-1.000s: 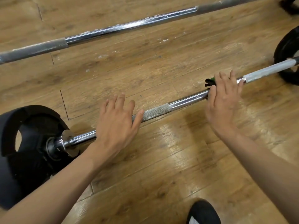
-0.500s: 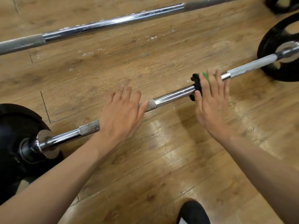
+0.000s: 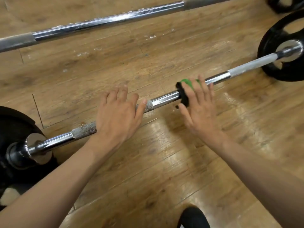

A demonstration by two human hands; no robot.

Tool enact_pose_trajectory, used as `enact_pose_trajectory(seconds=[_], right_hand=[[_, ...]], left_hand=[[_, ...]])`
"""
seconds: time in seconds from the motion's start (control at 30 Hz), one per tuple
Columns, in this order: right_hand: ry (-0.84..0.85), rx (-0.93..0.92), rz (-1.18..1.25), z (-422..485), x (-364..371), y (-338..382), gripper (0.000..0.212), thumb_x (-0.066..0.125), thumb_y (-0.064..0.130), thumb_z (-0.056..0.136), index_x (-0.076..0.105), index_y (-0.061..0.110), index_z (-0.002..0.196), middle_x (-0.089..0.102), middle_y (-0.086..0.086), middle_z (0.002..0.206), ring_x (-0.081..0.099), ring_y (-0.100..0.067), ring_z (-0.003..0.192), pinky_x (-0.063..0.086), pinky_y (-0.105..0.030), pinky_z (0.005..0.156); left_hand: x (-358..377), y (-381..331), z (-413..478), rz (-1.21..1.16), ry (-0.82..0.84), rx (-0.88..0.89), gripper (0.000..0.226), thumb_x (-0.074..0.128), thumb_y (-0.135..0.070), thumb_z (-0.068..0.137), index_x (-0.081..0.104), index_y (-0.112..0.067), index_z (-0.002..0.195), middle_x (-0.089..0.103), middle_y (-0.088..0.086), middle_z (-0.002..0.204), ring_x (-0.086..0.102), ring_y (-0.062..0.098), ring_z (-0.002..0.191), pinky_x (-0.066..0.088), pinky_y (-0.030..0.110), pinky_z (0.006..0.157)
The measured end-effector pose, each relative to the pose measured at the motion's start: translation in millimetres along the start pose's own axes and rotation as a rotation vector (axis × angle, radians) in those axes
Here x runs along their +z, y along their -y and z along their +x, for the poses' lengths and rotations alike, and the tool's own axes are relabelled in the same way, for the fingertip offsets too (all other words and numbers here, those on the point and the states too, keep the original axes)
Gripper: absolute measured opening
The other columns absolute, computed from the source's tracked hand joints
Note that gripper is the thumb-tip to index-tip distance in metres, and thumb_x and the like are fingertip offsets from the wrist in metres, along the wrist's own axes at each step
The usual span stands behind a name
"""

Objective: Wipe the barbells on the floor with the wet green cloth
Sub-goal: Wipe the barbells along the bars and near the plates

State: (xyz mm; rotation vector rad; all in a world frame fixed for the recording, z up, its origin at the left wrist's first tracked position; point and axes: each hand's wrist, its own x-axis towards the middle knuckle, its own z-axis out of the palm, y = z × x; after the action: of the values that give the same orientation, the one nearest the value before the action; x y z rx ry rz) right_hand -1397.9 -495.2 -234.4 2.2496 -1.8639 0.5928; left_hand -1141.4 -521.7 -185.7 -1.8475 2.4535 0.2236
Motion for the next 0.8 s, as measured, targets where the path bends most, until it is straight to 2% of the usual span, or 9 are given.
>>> enact_pose_trajectory(seconds=[0.13,0.27,0.37,0.47,0.6,0.7,0.8], right_hand=[[-0.080,0.288,-0.047,5.8,-7.4,-50.7,0.058,0.031,0.049,0.110,0.047,0.010,0.151,0.037,-0.011,0.164,0.015,-0.034,0.159,0.007,-0.054,0.129],[-0.161,0.371,0.009,3.6,-3.1,-25.4,0.064,0.026,0.053,0.109,0.054,0.006,0.141,0.046,-0.015,0.156,0.018,-0.041,0.157,0.012,-0.060,0.126],[-0.175,0.238,0.097,-7.7,0.3,23.6,0.066,0.028,0.051,0.107,0.062,0.001,0.132,0.055,-0.020,0.144,0.026,-0.044,0.153,0.022,-0.064,0.120],[-0.112,0.075,0.199,-20.3,0.0,67.0,0.063,0.033,0.049,0.105,0.066,0.002,0.130,0.060,-0.018,0.139,0.032,-0.040,0.151,0.022,-0.060,0.123],[-0.044,-0.091,0.101,-23.8,-9.9,30.3,0.061,0.032,0.050,0.107,0.063,0.007,0.137,0.059,-0.015,0.143,0.038,-0.037,0.150,0.015,-0.056,0.126],[-0.103,0.092,0.013,-17.3,-10.2,-29.8,0.061,0.030,0.050,0.109,0.065,0.005,0.132,0.059,-0.017,0.143,0.038,-0.038,0.149,0.013,-0.059,0.126],[-0.179,0.295,-0.016,-9.2,-6.7,-51.2,0.066,0.025,0.054,0.110,0.069,0.007,0.118,0.063,-0.013,0.134,0.040,-0.035,0.148,0.013,-0.061,0.125]], left_hand=[[0.6,-7.6,-12.9,-0.004,-0.035,-0.016,0.077,0.005,-0.059,0.104,0.058,-0.019,0.143,0.049,0.017,0.157,0.042,0.040,0.145,0.027,0.053,0.119],[4.5,-16.9,-25.2,0.038,-0.069,-0.027,0.071,0.011,-0.056,0.107,0.056,-0.015,0.145,0.053,0.018,0.153,0.042,0.041,0.146,0.025,0.055,0.121],[6.5,-23.4,-33.8,0.055,-0.099,-0.033,0.069,0.014,-0.055,0.108,0.055,-0.016,0.147,0.054,0.016,0.152,0.042,0.040,0.146,0.022,0.055,0.122],[8.4,-26.5,-42.2,0.073,-0.114,-0.025,0.067,0.015,-0.056,0.108,0.052,-0.017,0.149,0.052,0.016,0.154,0.038,0.041,0.148,0.017,0.056,0.124],[9.9,-28.7,-48.7,0.081,-0.100,-0.017,0.067,0.014,-0.056,0.109,0.049,-0.019,0.152,0.051,0.015,0.155,0.037,0.040,0.148,0.016,0.056,0.123],[10.7,-29.6,-52.7,0.080,-0.109,-0.003,0.066,0.014,-0.056,0.110,0.050,-0.018,0.150,0.052,0.016,0.154,0.040,0.040,0.147,0.021,0.056,0.122],[10.7,-31.4,-55.3,0.081,-0.100,-0.001,0.068,0.011,-0.056,0.110,0.050,-0.018,0.150,0.052,0.015,0.154,0.039,0.039,0.149,0.021,0.056,0.122]])
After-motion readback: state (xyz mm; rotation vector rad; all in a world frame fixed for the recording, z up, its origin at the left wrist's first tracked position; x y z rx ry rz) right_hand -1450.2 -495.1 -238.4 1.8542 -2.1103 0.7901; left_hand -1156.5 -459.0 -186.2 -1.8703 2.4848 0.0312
